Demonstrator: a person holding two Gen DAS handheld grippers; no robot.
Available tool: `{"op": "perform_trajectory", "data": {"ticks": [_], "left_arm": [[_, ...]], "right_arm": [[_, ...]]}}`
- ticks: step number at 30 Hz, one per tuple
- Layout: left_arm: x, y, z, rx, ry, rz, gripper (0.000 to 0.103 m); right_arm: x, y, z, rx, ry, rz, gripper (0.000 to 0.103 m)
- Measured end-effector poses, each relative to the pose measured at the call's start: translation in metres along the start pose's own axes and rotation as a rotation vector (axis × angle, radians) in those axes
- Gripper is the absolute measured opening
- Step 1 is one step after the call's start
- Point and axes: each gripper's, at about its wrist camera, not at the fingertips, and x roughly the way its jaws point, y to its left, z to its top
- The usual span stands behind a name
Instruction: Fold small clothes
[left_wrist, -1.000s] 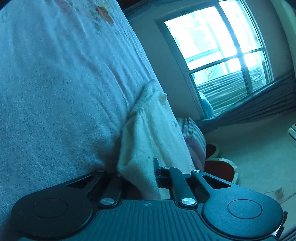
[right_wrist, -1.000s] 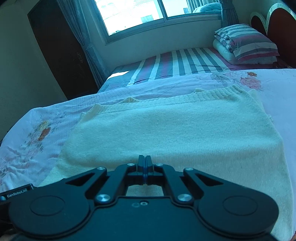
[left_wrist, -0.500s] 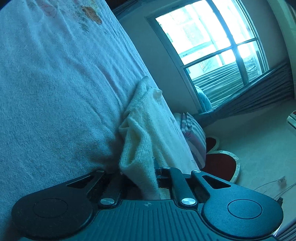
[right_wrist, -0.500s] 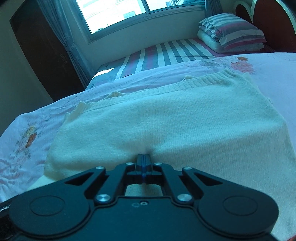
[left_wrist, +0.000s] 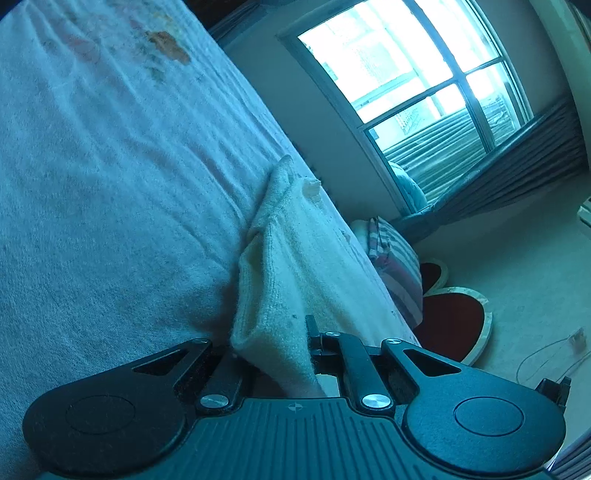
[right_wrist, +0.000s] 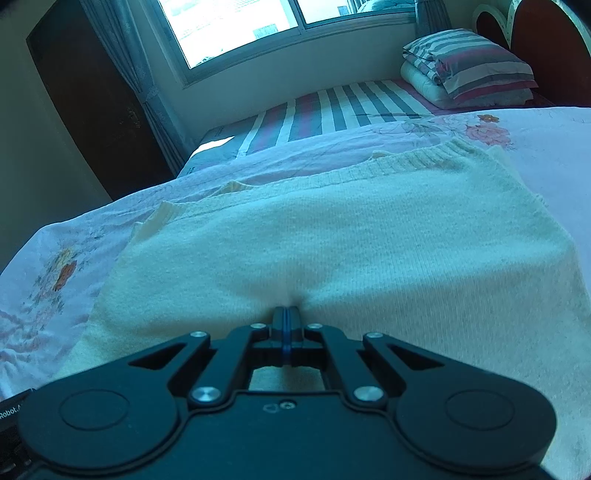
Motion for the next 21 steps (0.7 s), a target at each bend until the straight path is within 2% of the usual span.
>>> {"op": "perform_trajectory", "data": {"ticks": [10,13,15,16,17,18,21], "left_arm": [[-0.020,-0.063,0.021,0.207,-0.011,0.024,0.006],[-0.019,-0.095,0.024,0.323,0.006,0.034,0.006],[-0.012,-0.127,0.023,0.448,0.035,0.059,0.006],[-0.008,-0.143,0.020,0.499,0.053,0.062,0.006],[-0.004,-0.158,0.016,0.546,0.066,0.065,0.006],[0.002,-0.173,0.010,0.591,0.085,0.065,0.006],[0.019,-0.211,-0.011,0.695,0.138,0.058,0.006]], "right_arm": [[0.002,-0.015,-0.002,0.029,-0.011,0.085,0.000],[0.004,-0.026,-0.001,0.069,-0.003,0.137,0.000],[0.001,-0.038,0.004,0.124,0.026,0.186,0.000],[-0.008,-0.047,0.007,0.161,-0.003,0.205,0.000],[-0.021,-0.057,0.008,0.191,-0.058,0.211,0.007],[-0.032,-0.068,0.008,0.219,-0.092,0.211,0.008],[-0.061,-0.113,0.009,0.279,-0.129,0.169,0.008]]}}
